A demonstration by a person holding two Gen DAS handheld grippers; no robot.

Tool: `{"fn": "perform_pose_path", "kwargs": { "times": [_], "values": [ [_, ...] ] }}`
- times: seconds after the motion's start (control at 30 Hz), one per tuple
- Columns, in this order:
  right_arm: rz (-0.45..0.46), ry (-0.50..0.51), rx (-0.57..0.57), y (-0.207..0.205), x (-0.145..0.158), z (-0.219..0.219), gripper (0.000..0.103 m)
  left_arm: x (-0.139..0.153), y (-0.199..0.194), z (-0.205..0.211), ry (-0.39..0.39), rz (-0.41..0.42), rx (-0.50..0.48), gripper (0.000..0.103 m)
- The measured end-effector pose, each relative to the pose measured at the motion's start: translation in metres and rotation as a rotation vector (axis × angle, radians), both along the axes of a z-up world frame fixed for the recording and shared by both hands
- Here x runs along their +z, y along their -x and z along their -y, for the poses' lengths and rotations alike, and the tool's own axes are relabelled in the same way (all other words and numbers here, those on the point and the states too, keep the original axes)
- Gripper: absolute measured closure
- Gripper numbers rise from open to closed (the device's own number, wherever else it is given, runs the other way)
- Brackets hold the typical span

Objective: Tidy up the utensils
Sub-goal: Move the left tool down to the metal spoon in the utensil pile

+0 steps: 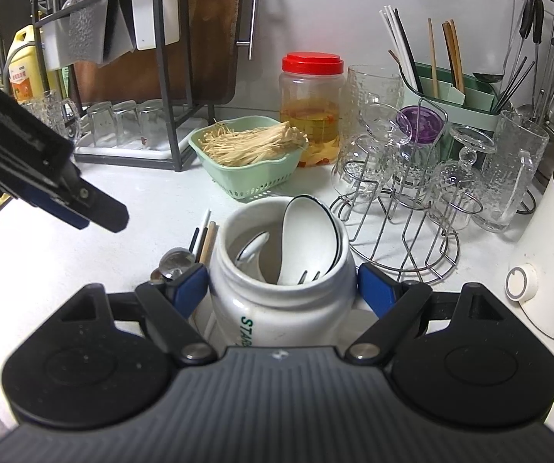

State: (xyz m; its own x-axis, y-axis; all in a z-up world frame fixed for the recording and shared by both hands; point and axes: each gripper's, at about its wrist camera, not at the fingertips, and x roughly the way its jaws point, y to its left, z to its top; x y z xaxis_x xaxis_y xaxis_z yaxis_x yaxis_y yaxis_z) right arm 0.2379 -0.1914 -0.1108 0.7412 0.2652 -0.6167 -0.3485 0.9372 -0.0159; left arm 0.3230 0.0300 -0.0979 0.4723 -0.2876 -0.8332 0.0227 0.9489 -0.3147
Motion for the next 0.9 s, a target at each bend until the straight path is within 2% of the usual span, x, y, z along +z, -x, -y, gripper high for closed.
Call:
{"fn": "perform_pose_path", "kwargs": {
  "times": [0.43,0.67,0.8,0.9],
  "values": [
    [0.0,0.003,0.011,0.001,0.001,0.002,0.016,-0.032,-0.018,-0.004,-0.015,-0.033,0.024,0.044],
    [-0.009,0.004,0.023,-0.001,0.001,0.003,0.016,-0.043,-0.032,0.003,-0.044,-0.024,-0.022,0.044],
    [-0.014,0.008,0.031,-0.002,0.002,0.003,0.016,-0.051,-0.042,0.008,-0.031,-0.024,-0.032,0.044],
    [-0.011,0.008,0.032,-0.001,0.001,0.003,0.016,-0.059,-0.049,0.012,-0.062,-0.033,-0.029,0.044]
  ]
}}
